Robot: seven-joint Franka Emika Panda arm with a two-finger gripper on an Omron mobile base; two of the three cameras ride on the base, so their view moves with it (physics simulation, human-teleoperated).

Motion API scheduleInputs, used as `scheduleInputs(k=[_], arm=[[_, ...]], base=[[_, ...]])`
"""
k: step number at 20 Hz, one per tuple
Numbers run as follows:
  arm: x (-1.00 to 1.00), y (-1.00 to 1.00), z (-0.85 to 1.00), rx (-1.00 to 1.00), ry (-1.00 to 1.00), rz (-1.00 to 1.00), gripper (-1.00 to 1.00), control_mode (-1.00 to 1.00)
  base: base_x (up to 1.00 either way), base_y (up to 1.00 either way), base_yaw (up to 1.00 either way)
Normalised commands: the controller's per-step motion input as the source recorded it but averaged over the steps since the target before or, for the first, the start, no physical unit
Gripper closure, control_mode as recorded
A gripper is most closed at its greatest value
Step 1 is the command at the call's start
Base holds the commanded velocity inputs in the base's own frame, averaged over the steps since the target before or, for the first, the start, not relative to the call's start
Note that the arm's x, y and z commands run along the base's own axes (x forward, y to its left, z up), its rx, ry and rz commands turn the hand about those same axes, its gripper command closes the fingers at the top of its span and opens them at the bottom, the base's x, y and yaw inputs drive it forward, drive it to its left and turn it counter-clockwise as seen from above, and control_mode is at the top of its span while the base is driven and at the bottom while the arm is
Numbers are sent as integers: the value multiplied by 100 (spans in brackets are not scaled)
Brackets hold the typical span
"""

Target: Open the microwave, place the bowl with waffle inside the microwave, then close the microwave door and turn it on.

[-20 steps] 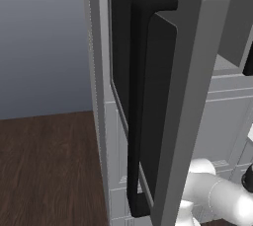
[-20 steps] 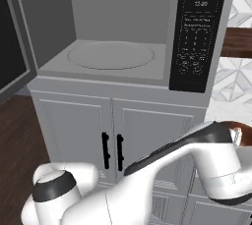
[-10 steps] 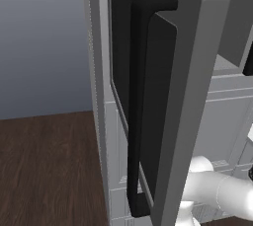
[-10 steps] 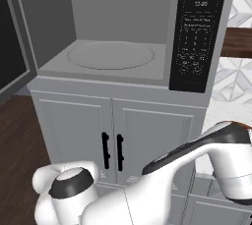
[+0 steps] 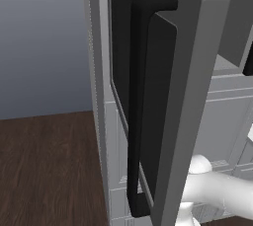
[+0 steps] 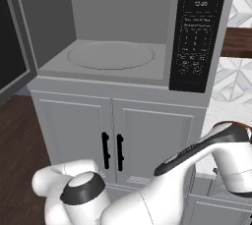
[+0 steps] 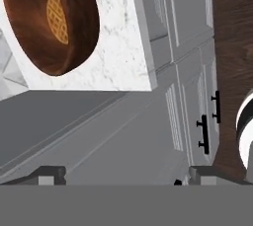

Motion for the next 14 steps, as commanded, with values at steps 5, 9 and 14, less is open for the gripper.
scheduleInputs(k=[5, 9, 14], arm=[[34, -24, -24, 0, 5, 0, -100, -100], [33, -27, -28, 0, 7, 0, -100, -100], [32, -45, -28, 0, 3, -2, -100, -100]], base=[[0, 0, 0], [0, 0, 0], [0, 0, 0]])
